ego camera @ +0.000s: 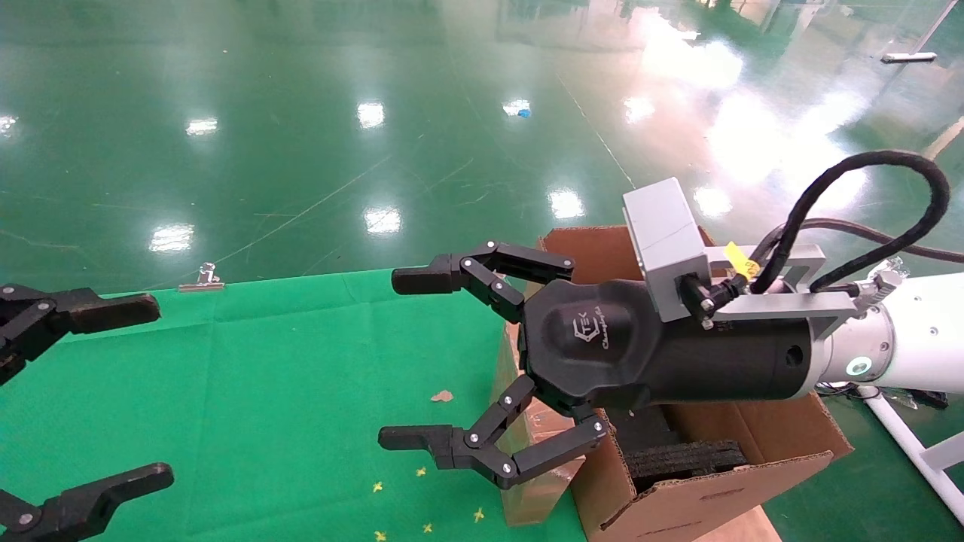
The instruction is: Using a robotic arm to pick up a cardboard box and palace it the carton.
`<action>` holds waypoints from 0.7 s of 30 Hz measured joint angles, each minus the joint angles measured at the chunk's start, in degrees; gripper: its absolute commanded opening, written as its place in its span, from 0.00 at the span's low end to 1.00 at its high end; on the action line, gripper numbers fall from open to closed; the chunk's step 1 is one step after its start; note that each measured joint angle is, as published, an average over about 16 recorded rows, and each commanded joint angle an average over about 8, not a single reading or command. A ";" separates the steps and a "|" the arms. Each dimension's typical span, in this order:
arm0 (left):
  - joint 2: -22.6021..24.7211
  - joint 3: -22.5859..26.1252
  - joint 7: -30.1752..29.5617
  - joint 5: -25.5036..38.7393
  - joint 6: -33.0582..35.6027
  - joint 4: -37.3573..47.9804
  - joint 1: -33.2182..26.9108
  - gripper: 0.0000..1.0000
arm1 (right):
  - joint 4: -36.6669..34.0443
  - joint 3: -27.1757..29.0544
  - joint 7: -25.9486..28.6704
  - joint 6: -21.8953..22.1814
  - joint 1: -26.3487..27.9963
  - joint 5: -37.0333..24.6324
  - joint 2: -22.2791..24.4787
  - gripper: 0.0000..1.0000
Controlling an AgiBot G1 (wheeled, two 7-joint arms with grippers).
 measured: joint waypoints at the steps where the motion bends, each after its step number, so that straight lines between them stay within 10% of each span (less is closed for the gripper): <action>1: 0.00 0.00 0.00 0.00 0.00 0.00 0.00 1.00 | 0.00 0.00 0.00 0.00 0.00 0.00 0.00 1.00; 21: 0.00 0.03 0.02 -0.01 0.00 0.03 -0.02 1.00 | 2.04 -3.32 3.05 0.00 3.58 -6.38 -0.64 1.00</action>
